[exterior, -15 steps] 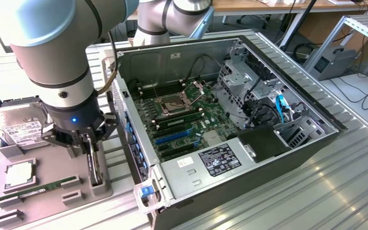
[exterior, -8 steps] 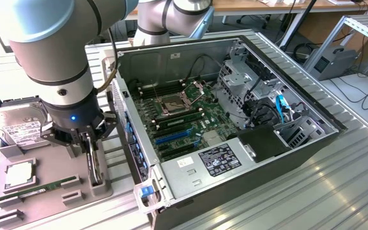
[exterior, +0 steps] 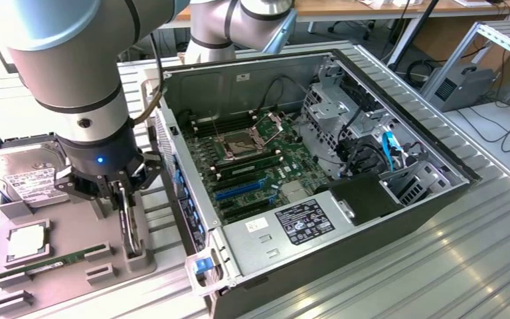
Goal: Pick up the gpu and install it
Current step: 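Pick up the gpu and move the gpu toward the slot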
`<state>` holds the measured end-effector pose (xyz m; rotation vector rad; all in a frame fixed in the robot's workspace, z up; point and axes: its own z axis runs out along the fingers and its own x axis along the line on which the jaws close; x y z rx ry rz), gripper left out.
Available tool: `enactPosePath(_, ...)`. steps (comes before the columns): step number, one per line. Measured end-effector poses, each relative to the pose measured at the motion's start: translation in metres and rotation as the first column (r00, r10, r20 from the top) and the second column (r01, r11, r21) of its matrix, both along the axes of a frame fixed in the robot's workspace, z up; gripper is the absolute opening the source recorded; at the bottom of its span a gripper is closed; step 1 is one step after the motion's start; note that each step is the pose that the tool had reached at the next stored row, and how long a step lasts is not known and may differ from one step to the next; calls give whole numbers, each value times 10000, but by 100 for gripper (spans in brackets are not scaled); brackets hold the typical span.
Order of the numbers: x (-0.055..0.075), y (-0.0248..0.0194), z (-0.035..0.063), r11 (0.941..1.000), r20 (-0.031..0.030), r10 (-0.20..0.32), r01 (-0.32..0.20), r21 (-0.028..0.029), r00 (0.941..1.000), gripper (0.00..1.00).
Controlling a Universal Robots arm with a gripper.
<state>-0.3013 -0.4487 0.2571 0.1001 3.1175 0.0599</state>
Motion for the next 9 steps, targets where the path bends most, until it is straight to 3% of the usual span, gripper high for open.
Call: enactPosePath(9, 0, 0, 59, 10000, 0, 1, -1, 0, 10000, 27)
